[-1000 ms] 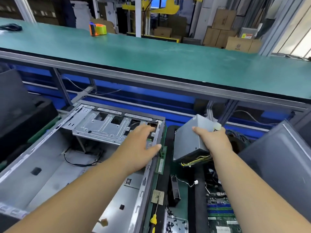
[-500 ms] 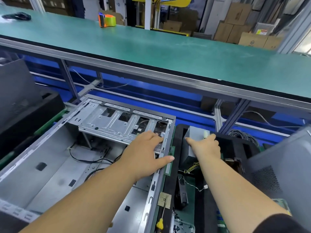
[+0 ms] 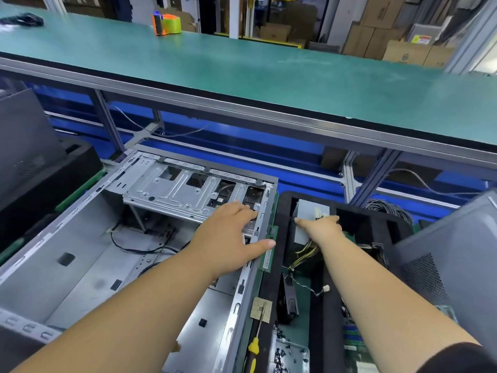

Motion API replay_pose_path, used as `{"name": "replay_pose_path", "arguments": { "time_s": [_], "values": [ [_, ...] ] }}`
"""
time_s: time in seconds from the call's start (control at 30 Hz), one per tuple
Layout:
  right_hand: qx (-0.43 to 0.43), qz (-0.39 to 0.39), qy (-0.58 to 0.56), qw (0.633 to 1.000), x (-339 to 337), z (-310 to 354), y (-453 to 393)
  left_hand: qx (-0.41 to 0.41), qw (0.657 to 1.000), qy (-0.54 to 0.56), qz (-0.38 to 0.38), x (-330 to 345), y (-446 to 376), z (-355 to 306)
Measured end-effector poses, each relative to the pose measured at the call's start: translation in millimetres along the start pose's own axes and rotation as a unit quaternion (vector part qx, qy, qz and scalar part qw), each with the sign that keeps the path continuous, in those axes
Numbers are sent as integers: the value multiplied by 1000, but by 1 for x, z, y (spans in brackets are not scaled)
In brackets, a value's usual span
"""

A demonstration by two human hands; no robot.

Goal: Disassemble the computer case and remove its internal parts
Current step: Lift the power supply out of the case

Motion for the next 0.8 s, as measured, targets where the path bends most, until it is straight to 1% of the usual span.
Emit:
{"name": "replay_pose_path", "arguments": {
  "time_s": [0.1, 0.2, 0.27, 0.33, 0.47, 0.5, 0.63, 0.8],
  "values": [
    [-14, 3, -13, 1000, -14, -5, 11, 3, 999, -11, 30, -5, 0, 0],
    [-32, -15, 8, 999, -31, -6, 36, 8, 995, -12, 100, -15, 3, 1],
    [-57, -22, 20, 998, -41, -3, 58, 14, 992, 10, 126, -24, 8, 2],
    [-96, -30, 27, 995, -47, 1, 82, 33, 992, 13, 117, -34, 13, 5],
    [-183, -98, 33, 978, -43, 2, 132, 70, 993, 2, 89, -53, 29, 20],
    [-203, -98, 35, 974, -36, 1, 145, 74, 993, 4, 90, -57, 33, 26],
    [-223, -25, 100, 969, 4, -3, 188, 90, 989, -19, 113, -68, 52, 49],
    [-181, 96, 173, 963, 46, -7, 214, 103, 986, -33, 124, -83, 77, 84]
  ]
}}
Point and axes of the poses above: each hand's wrist, its own y-axis away from the middle knuckle, its own x-axis out of the palm, z = x × y, the point moved 1 cm from there along -y, towards the middle knuckle, and after that the axes turned 13 degrees about -x, right-handed, at the moved point
